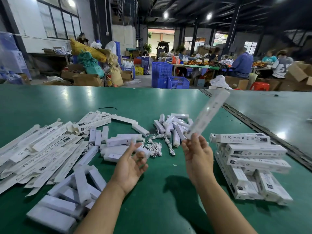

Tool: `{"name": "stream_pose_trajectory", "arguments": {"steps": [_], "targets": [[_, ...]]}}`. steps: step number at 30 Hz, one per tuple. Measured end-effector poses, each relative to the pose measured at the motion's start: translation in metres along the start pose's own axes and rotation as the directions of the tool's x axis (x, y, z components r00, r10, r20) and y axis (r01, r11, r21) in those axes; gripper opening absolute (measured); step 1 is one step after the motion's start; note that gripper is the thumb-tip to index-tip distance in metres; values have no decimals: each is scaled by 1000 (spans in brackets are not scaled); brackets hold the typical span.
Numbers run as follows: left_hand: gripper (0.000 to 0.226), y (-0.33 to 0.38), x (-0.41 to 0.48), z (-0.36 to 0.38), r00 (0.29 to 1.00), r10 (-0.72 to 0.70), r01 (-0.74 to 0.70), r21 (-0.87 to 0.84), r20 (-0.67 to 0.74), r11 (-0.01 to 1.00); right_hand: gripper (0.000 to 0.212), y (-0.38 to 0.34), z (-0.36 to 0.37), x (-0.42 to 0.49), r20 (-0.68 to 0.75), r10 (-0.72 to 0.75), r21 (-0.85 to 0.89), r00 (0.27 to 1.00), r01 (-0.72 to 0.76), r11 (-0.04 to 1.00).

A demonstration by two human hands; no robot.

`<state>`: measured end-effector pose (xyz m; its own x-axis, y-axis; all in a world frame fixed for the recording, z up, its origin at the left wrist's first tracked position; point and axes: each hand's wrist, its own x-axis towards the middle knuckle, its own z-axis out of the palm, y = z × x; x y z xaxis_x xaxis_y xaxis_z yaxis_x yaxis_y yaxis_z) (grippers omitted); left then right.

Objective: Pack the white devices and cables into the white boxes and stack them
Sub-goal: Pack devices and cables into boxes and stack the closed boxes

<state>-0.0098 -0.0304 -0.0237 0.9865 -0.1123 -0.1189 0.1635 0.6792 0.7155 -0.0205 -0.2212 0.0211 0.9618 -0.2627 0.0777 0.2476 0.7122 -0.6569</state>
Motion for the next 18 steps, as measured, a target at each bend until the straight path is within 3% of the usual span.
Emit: {"name": "stream_pose_trajectory", "arguments": {"steps": [3, 5, 8, 14, 18], "targets": [[42, -2, -2, 0, 999, -20, 22, 60, -36, 998, 34, -4, -4, 0, -208, -114, 49, 972, 127, 991], [38, -2, -2, 0, 998, -30, 33, 50, -51, 998, 26, -1, -5, 2, -304, -189, 27, 934, 207, 978], [36, -1, -2, 0, 997, -26, 29, 49, -67, 998, 16, 1, -6, 6, -410, -179, 67, 894, 225, 972], [17, -2, 0, 2, 991, -32, 39, 51, -128, 998, 17, -8, -12, 15, -450, -90, 169, 888, 183, 968], [11, -3, 0, 3, 988, -45, 50, 30, -149, 998, 10, -17, -14, 19, -377, -63, 287, 924, 181, 941]]}}
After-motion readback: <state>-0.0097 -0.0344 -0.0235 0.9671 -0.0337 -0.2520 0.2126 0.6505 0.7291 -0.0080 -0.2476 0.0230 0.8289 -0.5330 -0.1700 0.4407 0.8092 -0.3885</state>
